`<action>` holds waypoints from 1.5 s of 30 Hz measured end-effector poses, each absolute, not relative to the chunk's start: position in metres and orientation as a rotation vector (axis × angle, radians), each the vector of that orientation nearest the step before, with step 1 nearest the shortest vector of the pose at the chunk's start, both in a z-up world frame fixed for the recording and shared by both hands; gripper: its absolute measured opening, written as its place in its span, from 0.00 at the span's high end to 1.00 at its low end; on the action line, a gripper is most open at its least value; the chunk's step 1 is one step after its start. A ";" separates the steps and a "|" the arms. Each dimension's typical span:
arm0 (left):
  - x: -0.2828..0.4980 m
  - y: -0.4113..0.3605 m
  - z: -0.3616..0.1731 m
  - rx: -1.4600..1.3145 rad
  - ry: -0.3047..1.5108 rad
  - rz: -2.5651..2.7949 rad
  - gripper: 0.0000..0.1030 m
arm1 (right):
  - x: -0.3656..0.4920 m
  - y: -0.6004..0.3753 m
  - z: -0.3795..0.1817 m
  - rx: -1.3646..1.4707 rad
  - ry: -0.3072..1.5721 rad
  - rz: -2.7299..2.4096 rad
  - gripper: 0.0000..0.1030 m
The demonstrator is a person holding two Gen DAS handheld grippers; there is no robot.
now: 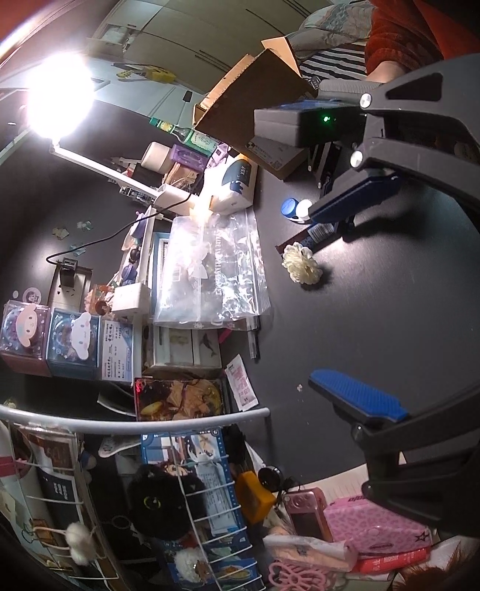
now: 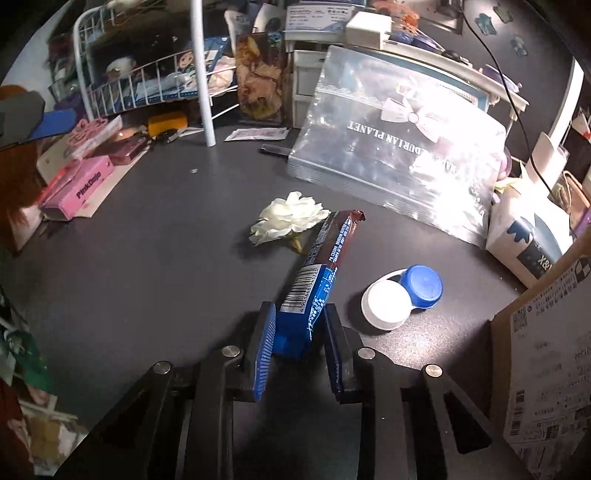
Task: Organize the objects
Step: 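Close the right gripper on the blue-and-brown snack bar, then lift the snack bar into the box and open the right gripper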
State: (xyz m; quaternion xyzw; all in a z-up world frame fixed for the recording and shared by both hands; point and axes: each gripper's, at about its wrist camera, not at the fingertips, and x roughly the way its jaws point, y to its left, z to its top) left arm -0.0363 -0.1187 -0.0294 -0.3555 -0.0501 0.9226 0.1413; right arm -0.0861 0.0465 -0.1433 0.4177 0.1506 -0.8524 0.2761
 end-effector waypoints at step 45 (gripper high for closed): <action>-0.070 0.003 0.051 -0.883 -0.212 2.365 0.64 | -0.040 0.132 0.019 0.709 0.151 -2.094 0.84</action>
